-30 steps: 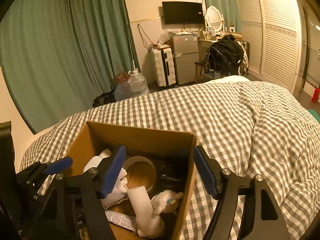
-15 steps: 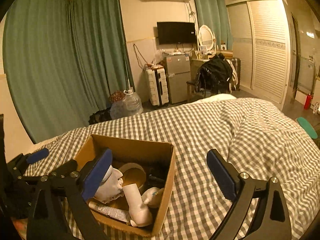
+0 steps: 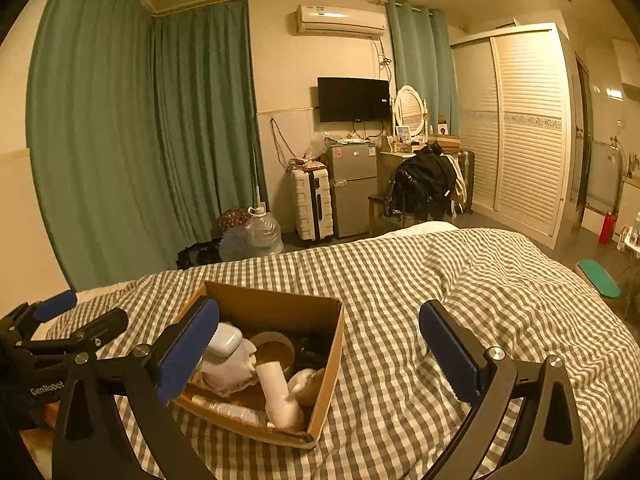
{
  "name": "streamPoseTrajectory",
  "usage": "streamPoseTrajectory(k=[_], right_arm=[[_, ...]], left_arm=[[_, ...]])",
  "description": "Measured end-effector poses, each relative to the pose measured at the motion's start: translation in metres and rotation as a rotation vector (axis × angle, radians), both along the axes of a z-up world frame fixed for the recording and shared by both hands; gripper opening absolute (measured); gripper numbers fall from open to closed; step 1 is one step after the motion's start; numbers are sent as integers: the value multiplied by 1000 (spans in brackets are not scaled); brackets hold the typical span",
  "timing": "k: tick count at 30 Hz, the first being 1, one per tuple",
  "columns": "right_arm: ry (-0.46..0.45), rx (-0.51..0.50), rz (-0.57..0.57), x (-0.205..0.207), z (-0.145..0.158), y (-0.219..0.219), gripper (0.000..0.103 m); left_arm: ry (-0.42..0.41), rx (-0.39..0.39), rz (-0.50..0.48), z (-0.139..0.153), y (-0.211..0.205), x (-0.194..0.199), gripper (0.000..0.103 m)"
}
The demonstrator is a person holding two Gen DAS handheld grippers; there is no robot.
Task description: Organize objects
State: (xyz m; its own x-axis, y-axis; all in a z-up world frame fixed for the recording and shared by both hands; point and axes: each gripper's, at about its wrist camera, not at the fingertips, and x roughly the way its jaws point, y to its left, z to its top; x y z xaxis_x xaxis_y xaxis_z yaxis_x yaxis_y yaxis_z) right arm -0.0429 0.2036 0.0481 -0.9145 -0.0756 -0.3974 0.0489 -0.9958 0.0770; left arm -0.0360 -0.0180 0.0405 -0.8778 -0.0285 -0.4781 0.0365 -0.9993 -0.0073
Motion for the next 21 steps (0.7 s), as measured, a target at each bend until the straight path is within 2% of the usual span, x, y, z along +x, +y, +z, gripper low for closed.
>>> streamPoseTrajectory(k=[5,10,16,21], right_arm=[[12,46,-2,12,-15,-7,101],[14,92,3,17,-34,-12,101],[-13,98,5,9,-54,-13,101],[-13,101,11,7,-58,-15,101]], left_arm=[[9,-50,27,-10,4,11,103],[-6,-48,33,-29,9,15,103],[31,-127,41,-36,20,18,103],[32,-110,50,-37,15,19,103]])
